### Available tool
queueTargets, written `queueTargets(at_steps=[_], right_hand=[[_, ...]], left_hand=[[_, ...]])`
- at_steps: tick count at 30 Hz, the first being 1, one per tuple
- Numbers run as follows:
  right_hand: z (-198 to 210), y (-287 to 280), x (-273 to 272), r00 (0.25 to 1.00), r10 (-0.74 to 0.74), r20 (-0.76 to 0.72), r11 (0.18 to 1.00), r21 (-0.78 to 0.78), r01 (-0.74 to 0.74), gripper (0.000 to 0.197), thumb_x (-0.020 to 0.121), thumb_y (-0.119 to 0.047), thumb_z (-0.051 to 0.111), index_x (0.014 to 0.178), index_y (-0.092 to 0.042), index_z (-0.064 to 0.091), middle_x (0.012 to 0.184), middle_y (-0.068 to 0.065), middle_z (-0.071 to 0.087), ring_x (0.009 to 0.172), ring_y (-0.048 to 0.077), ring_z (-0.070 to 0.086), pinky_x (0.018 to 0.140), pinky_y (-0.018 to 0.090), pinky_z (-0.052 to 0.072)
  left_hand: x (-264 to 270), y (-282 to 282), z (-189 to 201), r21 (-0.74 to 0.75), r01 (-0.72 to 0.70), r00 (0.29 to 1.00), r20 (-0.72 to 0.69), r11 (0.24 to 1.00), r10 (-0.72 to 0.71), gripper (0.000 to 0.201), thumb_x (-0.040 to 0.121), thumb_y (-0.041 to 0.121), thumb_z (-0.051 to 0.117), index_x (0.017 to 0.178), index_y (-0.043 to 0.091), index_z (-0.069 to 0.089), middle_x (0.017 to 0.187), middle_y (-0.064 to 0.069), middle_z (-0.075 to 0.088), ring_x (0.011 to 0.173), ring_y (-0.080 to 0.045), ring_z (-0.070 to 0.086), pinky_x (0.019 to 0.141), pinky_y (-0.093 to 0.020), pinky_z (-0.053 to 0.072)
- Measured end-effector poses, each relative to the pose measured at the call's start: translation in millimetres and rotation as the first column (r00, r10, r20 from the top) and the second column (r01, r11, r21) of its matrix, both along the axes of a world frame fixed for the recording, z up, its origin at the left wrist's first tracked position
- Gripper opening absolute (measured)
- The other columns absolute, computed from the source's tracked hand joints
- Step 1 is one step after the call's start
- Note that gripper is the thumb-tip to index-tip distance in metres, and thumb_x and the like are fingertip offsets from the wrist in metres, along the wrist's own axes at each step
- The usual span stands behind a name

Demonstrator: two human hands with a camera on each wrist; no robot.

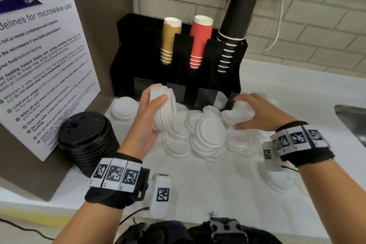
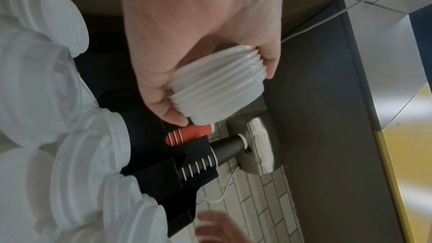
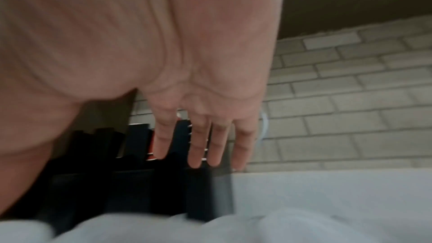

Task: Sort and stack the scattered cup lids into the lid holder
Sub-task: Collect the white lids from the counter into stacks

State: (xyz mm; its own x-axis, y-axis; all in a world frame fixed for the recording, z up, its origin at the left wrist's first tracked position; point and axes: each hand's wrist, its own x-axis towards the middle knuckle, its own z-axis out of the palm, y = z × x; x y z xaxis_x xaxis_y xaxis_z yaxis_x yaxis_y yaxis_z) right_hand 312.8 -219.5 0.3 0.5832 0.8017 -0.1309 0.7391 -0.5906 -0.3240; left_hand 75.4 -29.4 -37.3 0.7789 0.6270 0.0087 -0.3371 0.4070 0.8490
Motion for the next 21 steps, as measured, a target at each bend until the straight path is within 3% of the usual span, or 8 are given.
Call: queueTargets(at_steps=[2, 5, 8, 12, 16, 19, 21], right_hand=[[-10, 15, -23, 0.989, 0.147, 0.0, 0.989, 0.035, -0.147, 0.084, 0.062, -0.048, 0.084, 0.133, -0.035, 0.04, 0.133, -0.001, 0.042, 0.124, 0.021, 0.038, 0.104, 0.033, 0.033], [-29, 32, -51, 0.969, 0.237, 0.065, 0.969, -0.093, -0.23, 0.09, 0.059, -0.057, 0.08, 0.134, -0.04, 0.033, 0.132, -0.006, 0.038, 0.12, 0.018, 0.035, 0.103, 0.04, 0.035], [-40, 36, -59, 0.966, 0.245, 0.087, 0.962, -0.144, -0.231, 0.086, 0.063, -0.052, 0.08, 0.133, -0.039, 0.032, 0.127, -0.004, 0.037, 0.119, 0.019, 0.037, 0.102, 0.041, 0.037], [-34, 35, -58, 0.975, 0.223, 0.024, 0.971, -0.098, -0.22, 0.079, 0.066, -0.044, 0.079, 0.13, -0.04, 0.033, 0.119, -0.009, 0.039, 0.113, 0.019, 0.046, 0.102, 0.042, 0.037], [-14, 30, -56, 0.976, 0.208, -0.067, 0.975, 0.1, -0.201, 0.074, 0.066, -0.036, 0.081, 0.127, -0.039, 0.039, 0.119, -0.009, 0.045, 0.111, 0.012, 0.048, 0.102, 0.047, 0.038], [1, 30, -61, 0.968, 0.213, -0.136, 0.92, 0.362, -0.151, 0.069, 0.066, -0.033, 0.082, 0.123, -0.039, 0.043, 0.112, -0.011, 0.05, 0.103, 0.009, 0.054, 0.086, 0.026, 0.047], [6, 32, -74, 0.946, 0.212, -0.246, 0.851, 0.522, -0.055, 0.063, 0.068, -0.031, 0.082, 0.12, -0.04, 0.046, 0.106, -0.015, 0.052, 0.098, 0.004, 0.056, 0.078, 0.023, 0.05]], left_hand=[[3, -2, 0, -0.006, 0.004, 1.0, 0.009, 1.0, -0.004, 0.047, 0.07, 0.04, 0.069, 0.116, 0.043, 0.056, 0.114, 0.011, 0.061, 0.104, -0.01, 0.06, 0.075, -0.026, 0.052], [4, -3, -1, -0.015, 0.0, 1.0, 0.023, 1.0, 0.0, 0.044, 0.075, 0.034, 0.063, 0.118, 0.04, 0.053, 0.114, 0.01, 0.059, 0.104, -0.011, 0.059, 0.074, -0.026, 0.052], [1, -1, -2, -0.03, -0.008, 1.0, 0.025, 1.0, 0.009, 0.042, 0.075, 0.033, 0.063, 0.115, 0.041, 0.054, 0.113, 0.01, 0.061, 0.101, -0.009, 0.061, 0.07, -0.024, 0.054], [-3, 1, -4, -0.03, 0.007, 1.0, 0.009, 1.0, -0.007, 0.041, 0.074, 0.037, 0.065, 0.113, 0.044, 0.058, 0.114, 0.01, 0.062, 0.1, -0.009, 0.062, 0.071, -0.025, 0.054], [-5, 1, -6, -0.003, 0.04, 0.999, -0.031, 0.999, -0.04, 0.048, 0.062, 0.048, 0.071, 0.109, 0.049, 0.061, 0.118, 0.01, 0.061, 0.101, -0.01, 0.064, 0.073, -0.031, 0.055], [-5, -2, -6, 0.004, 0.051, 0.997, -0.053, 0.999, -0.051, 0.043, 0.069, 0.045, 0.068, 0.112, 0.047, 0.06, 0.108, 0.015, 0.066, 0.095, -0.004, 0.066, 0.066, -0.026, 0.054], [-3, -6, -4, 0.018, 0.061, 0.996, -0.071, 0.998, -0.06, 0.043, 0.073, 0.043, 0.063, 0.116, 0.043, 0.059, 0.107, 0.014, 0.066, 0.095, -0.005, 0.065, 0.065, -0.024, 0.053]])
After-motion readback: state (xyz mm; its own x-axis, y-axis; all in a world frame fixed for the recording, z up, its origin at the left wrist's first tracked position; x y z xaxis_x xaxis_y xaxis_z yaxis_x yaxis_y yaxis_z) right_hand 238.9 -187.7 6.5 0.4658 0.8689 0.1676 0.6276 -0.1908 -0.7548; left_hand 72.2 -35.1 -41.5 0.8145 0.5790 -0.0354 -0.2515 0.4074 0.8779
